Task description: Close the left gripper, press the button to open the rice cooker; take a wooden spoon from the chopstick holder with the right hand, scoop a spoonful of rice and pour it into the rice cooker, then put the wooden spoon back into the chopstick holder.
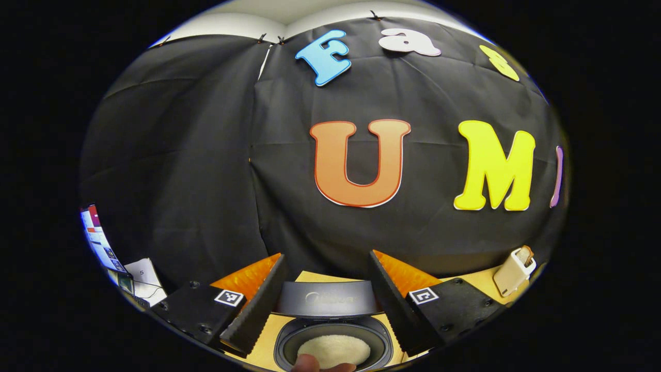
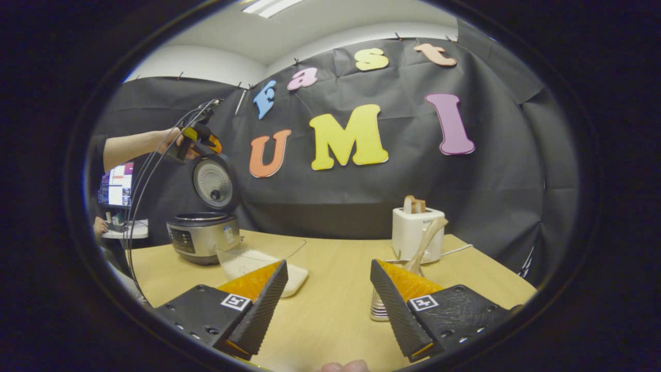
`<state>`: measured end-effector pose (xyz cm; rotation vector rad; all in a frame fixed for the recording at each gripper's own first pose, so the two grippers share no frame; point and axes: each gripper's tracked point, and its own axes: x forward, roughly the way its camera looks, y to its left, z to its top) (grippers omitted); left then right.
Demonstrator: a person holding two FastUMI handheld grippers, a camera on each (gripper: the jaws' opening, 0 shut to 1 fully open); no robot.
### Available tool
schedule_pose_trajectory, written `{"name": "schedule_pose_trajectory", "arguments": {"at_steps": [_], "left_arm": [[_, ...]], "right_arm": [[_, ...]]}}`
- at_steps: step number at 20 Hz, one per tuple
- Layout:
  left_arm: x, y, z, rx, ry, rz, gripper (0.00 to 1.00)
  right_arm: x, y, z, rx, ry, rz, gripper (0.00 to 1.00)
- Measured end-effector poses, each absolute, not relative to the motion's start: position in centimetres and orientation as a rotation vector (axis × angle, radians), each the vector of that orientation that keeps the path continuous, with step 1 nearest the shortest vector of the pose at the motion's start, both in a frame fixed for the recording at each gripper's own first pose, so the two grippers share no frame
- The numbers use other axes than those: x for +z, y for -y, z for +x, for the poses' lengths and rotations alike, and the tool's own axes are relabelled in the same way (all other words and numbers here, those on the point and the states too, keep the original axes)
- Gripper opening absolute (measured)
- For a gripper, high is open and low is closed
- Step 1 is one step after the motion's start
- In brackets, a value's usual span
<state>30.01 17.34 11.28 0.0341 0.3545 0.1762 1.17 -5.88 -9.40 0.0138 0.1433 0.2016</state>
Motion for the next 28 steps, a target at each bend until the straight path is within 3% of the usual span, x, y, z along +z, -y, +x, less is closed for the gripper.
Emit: {"name": "schedule_pose_trajectory", "arguments": {"at_steps": [6,13,21,28], "left_arm": [[8.2,-15.5,23.1,0.116,-0.371,0.019,0.98],[-0.2,-13.6,15.9,0.042,-0.428,-0.01,0.94],[-6.3,-13.0,14.1,0.047,-0.471,0.001,0.95],[-7.1,-12.9,14.2,0.021,-0.372,0.017,0.94]], "right_arm": [[-8.5,5.0,-0.2,0.218,-0.131,0.015,0.97],[-7.6,3.5,-2.0,0.232,-0.117,-0.005,0.97],[-7.5,2.6,-2.6,0.239,-0.117,-0.04,0.95],[-7.6,2.5,-2.1,0.224,-0.133,0.009,0.95]]}}
